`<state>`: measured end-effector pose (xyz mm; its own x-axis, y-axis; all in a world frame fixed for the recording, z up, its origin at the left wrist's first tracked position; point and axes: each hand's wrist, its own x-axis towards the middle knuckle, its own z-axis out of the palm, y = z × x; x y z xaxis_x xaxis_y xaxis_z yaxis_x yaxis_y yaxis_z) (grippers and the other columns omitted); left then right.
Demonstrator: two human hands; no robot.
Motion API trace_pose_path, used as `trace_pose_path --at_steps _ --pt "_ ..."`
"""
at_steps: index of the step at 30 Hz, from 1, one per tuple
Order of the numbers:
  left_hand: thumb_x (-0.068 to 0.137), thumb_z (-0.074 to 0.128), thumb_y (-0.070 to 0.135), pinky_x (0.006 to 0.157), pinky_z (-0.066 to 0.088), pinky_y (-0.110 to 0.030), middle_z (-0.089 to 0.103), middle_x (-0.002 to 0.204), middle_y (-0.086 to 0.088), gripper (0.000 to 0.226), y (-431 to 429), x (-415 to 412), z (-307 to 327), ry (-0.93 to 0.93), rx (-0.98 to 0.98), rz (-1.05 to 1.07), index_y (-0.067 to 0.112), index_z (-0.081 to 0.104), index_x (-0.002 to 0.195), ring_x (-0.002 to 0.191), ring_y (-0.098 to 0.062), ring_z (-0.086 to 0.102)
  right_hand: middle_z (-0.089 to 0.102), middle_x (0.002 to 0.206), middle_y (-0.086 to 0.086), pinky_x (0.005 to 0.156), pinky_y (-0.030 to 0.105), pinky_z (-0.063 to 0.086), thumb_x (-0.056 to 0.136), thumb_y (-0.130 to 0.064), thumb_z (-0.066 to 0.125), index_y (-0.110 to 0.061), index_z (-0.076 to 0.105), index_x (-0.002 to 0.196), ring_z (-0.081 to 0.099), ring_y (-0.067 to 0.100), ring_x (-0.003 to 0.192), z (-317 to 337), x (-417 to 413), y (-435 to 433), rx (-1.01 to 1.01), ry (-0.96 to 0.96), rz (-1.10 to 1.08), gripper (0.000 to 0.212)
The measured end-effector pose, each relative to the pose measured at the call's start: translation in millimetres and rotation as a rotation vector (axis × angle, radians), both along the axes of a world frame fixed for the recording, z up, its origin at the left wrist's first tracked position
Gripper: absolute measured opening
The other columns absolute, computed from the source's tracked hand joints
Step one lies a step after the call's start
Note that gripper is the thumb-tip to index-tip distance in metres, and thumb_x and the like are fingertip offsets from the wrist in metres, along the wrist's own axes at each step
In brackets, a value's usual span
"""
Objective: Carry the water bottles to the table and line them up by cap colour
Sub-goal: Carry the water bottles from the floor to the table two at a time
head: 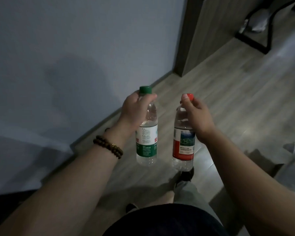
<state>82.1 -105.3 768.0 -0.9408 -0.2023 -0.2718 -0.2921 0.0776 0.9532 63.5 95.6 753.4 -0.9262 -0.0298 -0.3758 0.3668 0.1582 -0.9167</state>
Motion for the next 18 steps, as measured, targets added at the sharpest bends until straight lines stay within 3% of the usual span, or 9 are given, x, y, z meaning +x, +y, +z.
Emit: trace_pose_path --at_steps 3,6,14,18 --pt "0.075 0.072 0.046 0.073 0.056 -0.043 0.072 0.086 -0.022 0.030 46 -43 2 -0.037 0.013 -0.025 0.017 0.070 0.082 0.072 -0.025 0.068 0.076 0.098 0.006 0.091 0.057 0.059 0.100 -0.054 0.055 -0.024 0.065 0.108 0.074 0.029 0.092 9 -42 41 -0.050 0.017 -0.027 0.033" --pt "0.076 0.071 0.042 0.066 0.055 -0.034 0.072 0.079 -0.013 0.028 92 -88 5 -0.060 0.040 -0.003 0.015 0.069 0.083 0.067 -0.018 0.068 0.076 0.098 0.004 0.090 0.056 0.059 0.101 -0.051 0.055 -0.024 0.065 0.108 0.075 0.027 0.091 19 -84 85 -0.042 0.033 -0.051 0.029" --pt "0.069 0.073 0.049 0.075 0.058 -0.045 0.074 0.080 -0.013 0.039 186 -207 16 -0.093 0.057 -0.052 0.013 0.071 0.085 0.072 -0.024 0.070 0.077 0.096 0.005 0.089 0.055 0.060 0.099 -0.052 0.059 -0.028 0.067 0.101 0.076 0.025 0.088 35 -192 183 -0.047 0.043 -0.122 0.025" --pt "0.066 0.072 0.050 0.072 0.058 -0.043 0.074 0.076 -0.011 0.040 224 -276 13 -0.103 0.056 -0.129 0.014 0.069 0.083 0.068 -0.021 0.070 0.076 0.099 0.009 0.090 0.058 0.058 0.099 -0.054 0.057 -0.023 0.066 0.104 0.075 0.028 0.089 28 -248 221 -0.019 0.031 -0.158 0.032"
